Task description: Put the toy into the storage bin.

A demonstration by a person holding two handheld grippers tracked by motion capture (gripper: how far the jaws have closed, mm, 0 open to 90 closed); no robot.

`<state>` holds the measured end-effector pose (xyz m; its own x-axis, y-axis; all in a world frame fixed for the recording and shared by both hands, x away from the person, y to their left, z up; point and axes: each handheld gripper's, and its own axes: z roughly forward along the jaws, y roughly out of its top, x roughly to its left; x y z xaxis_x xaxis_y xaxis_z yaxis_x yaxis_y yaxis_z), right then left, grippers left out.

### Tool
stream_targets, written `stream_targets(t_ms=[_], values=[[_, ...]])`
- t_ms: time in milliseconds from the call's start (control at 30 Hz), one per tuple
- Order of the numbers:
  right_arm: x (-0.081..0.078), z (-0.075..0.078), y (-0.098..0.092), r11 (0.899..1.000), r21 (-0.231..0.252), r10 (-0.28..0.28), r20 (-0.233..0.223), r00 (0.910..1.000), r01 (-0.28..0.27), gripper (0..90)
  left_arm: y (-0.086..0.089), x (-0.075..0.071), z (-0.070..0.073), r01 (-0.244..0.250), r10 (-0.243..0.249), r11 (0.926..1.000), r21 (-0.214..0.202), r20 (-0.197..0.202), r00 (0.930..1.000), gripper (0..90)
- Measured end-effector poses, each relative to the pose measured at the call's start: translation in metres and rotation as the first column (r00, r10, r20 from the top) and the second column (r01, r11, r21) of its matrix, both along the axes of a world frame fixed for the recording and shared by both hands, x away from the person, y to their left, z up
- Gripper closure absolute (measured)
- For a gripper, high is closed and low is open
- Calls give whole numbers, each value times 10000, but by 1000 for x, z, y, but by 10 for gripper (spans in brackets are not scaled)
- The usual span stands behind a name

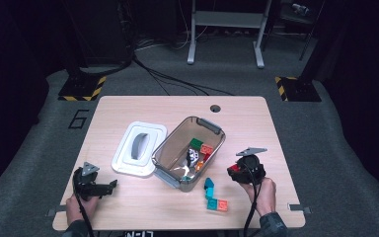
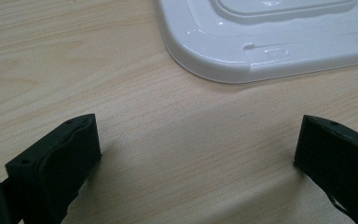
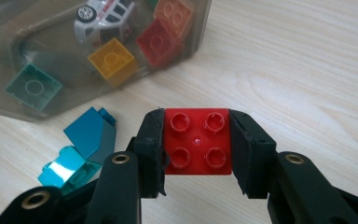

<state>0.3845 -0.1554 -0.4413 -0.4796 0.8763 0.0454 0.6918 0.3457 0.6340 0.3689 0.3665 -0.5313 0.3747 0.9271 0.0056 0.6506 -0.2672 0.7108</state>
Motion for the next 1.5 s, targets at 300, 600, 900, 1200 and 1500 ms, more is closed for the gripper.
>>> stream_targets(t_ms=[300, 600, 900, 1200, 1500], values=[[3, 16, 4, 9999, -44, 144, 323, 9994, -143, 587, 0, 0, 0, -10, 10, 10000, 6, 0, 10000, 0], [4, 33, 6, 9994, 23, 346, 627, 9974, -348, 587, 0, 0, 0, -9, 9, 10000, 8, -3, 10000, 0], [5, 54, 1, 9990, 197, 373, 879, 9954, -391, 587, 0, 0, 0, -9, 9, 10000, 13, 3, 10000, 0], [10, 78, 10, 9979, 167, 597, 1170, 9913, -621, 587, 0, 0, 0, 20, -20, 10000, 9, -29, 10000, 0], [20, 98, 34, 9920, 197, 1207, 1473, 9817, -1250, 587, -1, 0, -1, -92, 93, 10000, -32, 132, 9999, 0]])
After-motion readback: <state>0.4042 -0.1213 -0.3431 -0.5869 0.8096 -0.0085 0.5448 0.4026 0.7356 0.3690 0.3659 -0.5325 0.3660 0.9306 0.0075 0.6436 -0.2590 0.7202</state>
